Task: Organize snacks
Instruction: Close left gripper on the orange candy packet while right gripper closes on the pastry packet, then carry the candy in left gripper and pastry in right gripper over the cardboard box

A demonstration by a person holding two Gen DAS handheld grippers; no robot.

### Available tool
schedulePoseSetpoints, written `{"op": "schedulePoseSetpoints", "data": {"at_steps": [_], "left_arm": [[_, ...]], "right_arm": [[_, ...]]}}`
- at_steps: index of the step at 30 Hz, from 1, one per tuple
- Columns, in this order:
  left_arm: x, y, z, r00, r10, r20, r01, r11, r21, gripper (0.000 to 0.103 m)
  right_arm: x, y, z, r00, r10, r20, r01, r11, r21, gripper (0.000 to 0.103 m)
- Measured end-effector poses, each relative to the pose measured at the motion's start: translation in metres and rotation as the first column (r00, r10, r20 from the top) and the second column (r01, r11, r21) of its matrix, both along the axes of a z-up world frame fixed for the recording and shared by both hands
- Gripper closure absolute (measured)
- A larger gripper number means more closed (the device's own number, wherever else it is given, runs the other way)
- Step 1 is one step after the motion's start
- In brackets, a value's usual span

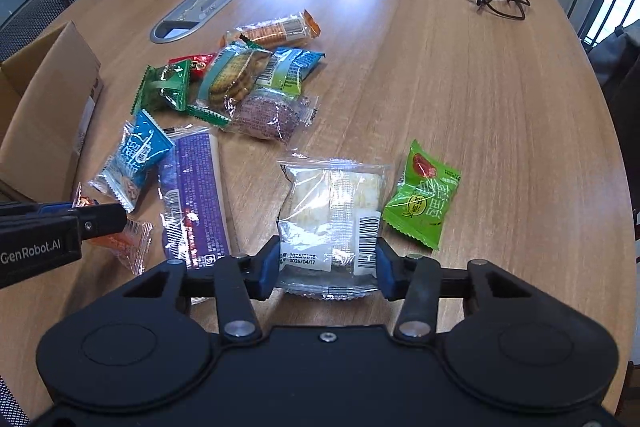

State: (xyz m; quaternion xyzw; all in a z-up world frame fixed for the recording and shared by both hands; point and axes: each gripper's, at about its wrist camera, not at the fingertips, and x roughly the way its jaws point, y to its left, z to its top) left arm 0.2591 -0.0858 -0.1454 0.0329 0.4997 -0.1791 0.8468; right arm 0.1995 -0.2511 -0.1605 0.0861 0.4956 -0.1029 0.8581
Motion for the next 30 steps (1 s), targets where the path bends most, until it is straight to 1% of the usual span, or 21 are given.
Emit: {"op": "schedulePoseSetpoints", "data": {"at_steps": [6,16,30], "left_arm": [[-0.010,0.002,0.015,1.000,0.008,0.019,-0.008,1.000,-0.002,0.085],[-0.025,0.012,0.045,0.997,0.021,0.079,-0.020,1.000,-0.008,0.085],[-0.041,0.031,0.091,0.983,0.056,0.174,-0.051,0.998,-0.033,0.085]], "right_arm": [[-0.008,0.002,0.016,0.999,0.020,0.039,-0.021,1.000,0.018,0.056],[-0.021,0.010,0.042,0.995,0.050,0.082,-0.053,0.998,0.032,0.056],[-0.032,0.023,0.081,0.984,0.096,0.153,-0.102,0.994,0.032,0.056]]}}
